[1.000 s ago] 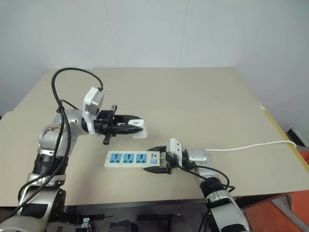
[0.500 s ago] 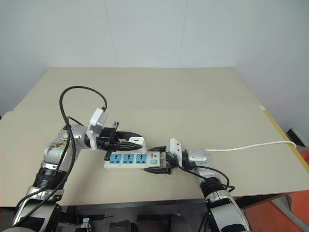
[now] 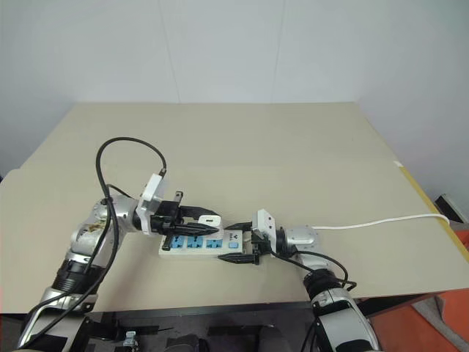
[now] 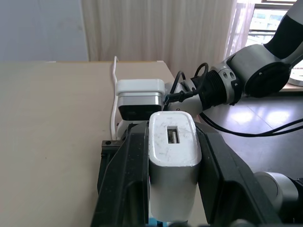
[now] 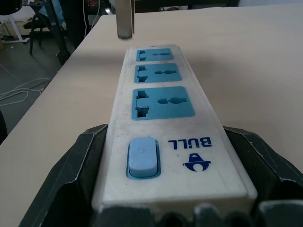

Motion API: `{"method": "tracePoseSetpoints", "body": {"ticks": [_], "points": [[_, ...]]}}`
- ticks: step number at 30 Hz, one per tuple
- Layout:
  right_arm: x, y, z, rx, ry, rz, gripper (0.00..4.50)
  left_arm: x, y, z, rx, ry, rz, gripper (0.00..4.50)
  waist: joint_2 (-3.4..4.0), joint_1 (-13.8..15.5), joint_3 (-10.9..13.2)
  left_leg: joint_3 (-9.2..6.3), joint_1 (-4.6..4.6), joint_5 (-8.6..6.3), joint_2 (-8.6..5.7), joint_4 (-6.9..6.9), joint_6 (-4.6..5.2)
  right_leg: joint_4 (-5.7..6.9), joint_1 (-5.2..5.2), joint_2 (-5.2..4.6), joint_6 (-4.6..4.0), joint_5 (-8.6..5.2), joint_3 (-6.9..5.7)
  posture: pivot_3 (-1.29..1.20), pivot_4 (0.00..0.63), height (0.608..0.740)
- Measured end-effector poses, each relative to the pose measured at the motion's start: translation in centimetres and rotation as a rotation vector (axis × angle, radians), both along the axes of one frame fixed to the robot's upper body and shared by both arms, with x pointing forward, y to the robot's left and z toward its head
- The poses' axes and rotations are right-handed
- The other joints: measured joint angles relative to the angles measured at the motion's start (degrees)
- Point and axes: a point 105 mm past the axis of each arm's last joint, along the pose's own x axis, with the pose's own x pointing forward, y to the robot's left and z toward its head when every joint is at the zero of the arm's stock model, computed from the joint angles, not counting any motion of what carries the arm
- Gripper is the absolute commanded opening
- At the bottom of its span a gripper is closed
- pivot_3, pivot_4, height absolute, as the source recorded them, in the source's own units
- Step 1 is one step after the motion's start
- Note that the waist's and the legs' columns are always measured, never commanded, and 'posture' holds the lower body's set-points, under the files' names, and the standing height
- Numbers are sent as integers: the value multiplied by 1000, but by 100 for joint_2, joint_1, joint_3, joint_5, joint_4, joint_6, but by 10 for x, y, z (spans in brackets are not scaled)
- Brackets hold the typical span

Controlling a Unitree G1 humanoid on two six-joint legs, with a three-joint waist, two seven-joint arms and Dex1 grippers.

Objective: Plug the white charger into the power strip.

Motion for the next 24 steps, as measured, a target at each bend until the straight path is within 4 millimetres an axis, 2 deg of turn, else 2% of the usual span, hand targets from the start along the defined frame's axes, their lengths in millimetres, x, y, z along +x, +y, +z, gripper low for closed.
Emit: {"method": "tracePoseSetpoints", "body": {"ticks": [12,24], "points": [[0,0,0,-3,1,1,3416,1,2,-29,69,-39,24,1020,0,8,0,2,1,0,1,-3,0,-20,0,0,-1,0,0,0,150,740],[0,-1,0,-5,2,0,3416,4,2,-39,80,-58,51,1020,1,6,-1,2,1,-1,2,-6,1,-33,4,0,-1,0,-1,0,150,740]]}}
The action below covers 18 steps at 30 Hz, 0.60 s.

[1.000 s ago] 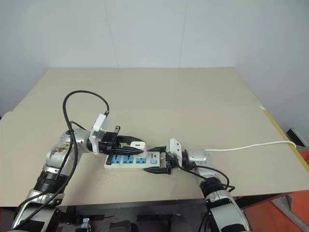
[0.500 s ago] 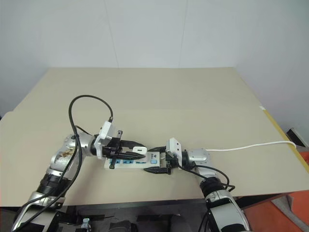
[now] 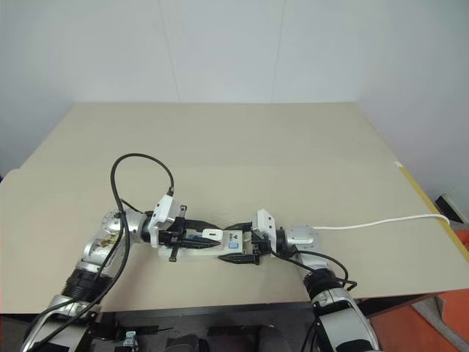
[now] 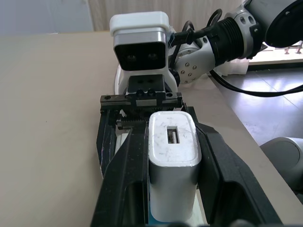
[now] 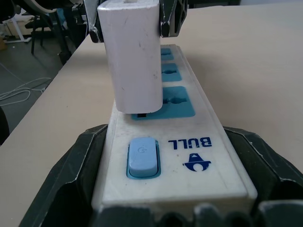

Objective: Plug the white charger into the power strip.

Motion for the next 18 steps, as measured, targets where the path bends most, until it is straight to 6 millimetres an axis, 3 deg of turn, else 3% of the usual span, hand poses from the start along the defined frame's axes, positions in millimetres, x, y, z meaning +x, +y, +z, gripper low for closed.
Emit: {"method": "tracePoseSetpoints", "body": {"ticks": [10,18], "points": [[0,0,0,-3,1,0,3416,-1,1,-6,-12,2,12,1020,1,2,-1,-1,4,0,1,-1,0,-2,5,0,0,0,-1,0,150,740],[0,0,-2,-7,8,-5,3416,0,1,-14,-9,-5,19,1020,2,3,-3,-1,62,-7,3,-10,3,-18,65,0,0,-1,-6,0,150,740]]}}
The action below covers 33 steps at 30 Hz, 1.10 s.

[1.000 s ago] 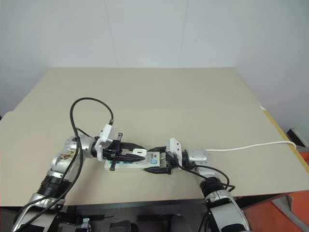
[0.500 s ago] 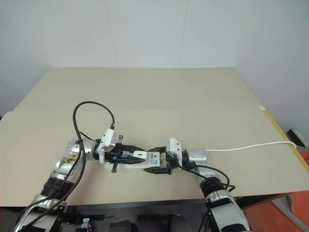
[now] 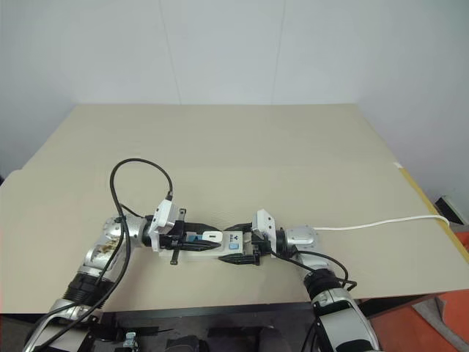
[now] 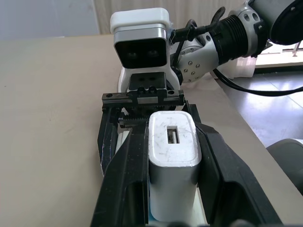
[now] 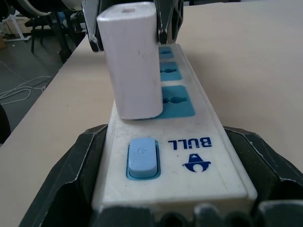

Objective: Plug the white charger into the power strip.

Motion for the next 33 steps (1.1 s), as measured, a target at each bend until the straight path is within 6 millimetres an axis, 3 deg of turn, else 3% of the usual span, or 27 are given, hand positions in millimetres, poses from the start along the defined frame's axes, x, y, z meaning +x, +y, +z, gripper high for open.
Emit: {"method": "tracePoseSetpoints", "body": {"ticks": [15,20,26,33], "points": [[1,-2,-2,-9,7,-10,3416,2,-3,-4,11,-4,4,1020,40,7,-33,0,13,-1,0,-1,1,1,12,0,0,-1,0,0,150,740],[0,0,-2,-5,10,-2,3416,7,5,-14,64,100,42,2635,41,-4,-33,-1,5,-2,1,-2,1,1,3,3,1,-1,1,0,150,740],[-1,0,-1,-5,9,4,3416,11,4,-2,26,141,61,4462,41,-5,-33,-3,-3,-5,2,-2,2,-5,-1,3,1,-1,0,0,150,740],[-1,1,-1,-3,8,8,3416,12,10,38,-25,92,31,4462,38,-24,-31,-3,-8,-6,4,-2,1,-4,-6,5,1,-1,0,0,150,740]]}}
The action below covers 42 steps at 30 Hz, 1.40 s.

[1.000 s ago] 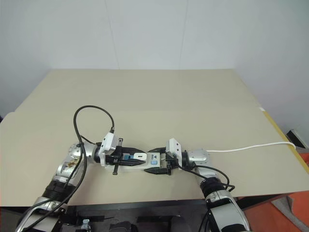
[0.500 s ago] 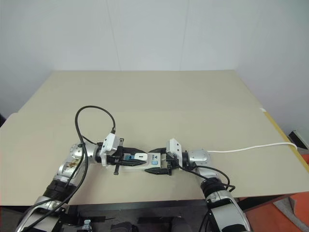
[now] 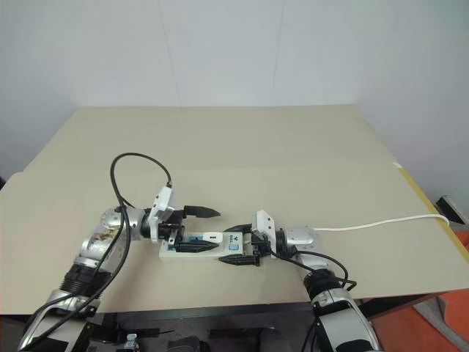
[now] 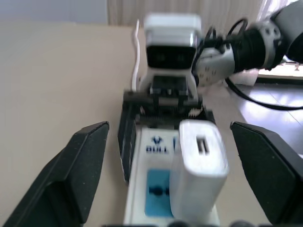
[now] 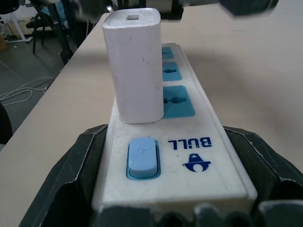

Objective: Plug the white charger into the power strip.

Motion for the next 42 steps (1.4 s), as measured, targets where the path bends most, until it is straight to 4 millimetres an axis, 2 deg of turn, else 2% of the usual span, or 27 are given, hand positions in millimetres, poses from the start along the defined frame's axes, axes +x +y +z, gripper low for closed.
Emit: {"method": "tracePoseSetpoints", "body": {"ticks": [5,7,8,9,15,18,24,28,30,36,39,42], "points": [[-1,-1,0,-3,4,5,3416,2,35,66,-45,-63,-1,4462,1,-2,1,-7,-2,-2,0,-1,-1,-6,-1,0,2,-2,-2,0,150,740],[0,-3,0,-4,13,5,4155,4,42,87,-94,-109,23,4500,1,1,1,-9,-1,-2,-1,0,-1,-8,3,-1,2,-2,-1,0,150,740],[-1,-3,0,-3,14,5,4436,6,44,91,-106,-121,34,4500,1,2,1,-9,-1,-2,-1,0,-1,-7,3,-1,2,-2,-2,0,150,740],[-1,-3,0,-3,16,7,4436,7,47,94,-116,-133,50,4500,1,3,1,-8,0,-2,-1,0,-1,-7,3,-1,1,-2,-2,0,150,740],[-4,-8,1,-9,11,2,4436,13,53,91,-117,-149,104,4500,1,36,1,1,-12,-3,-2,0,-2,-10,-2,-2,1,-1,-6,0,150,740],[-6,-19,0,-32,0,-16,4436,13,55,87,-115,-146,111,4500,2,87,2,1,-18,-3,-3,1,-3,-12,-7,-2,1,-1,-6,0,150,740],[-19,-54,3,-79,-22,-100,4436,15,61,75,-106,-124,146,4500,3,176,5,2,-34,-3,-4,1,-3,-14,-19,-3,1,-2,-8,0,150,740],[-32,-92,15,-115,-37,-202,4436,15,72,56,-75,-70,216,4500,2,174,8,2,-34,-4,-5,3,-3,-17,-19,-4,3,-2,-8,0,150,740],[-35,-104,22,-119,-47,-246,4436,14,76,52,-65,-61,239,4500,0,164,9,3,-32,-4,-3,1,-3,-16,-19,-3,4,-3,-7,0,150,740],[-45,-144,44,-136,-61,-404,4436,-2,96,42,45,-32,283,4500,0,156,9,7,-29,-8,0,-3,-5,-18,-21,-2,24,-18,-4,0,150,740],[-50,-156,52,-146,-73,-458,4436,-11,99,35,85,-4,285,4500,0,171,10,7,-29,-9,0,-3,-6,-18,-21,-3,35,-25,-5,0,150,740],[-58,-169,59,-177,-52,-511,4436,-18,112,32,123,16,316,4500,0,182,11,7,-32,-10,2,-3,-6,-19,-24,-3,32,-27,-6,0,150,740]]}}
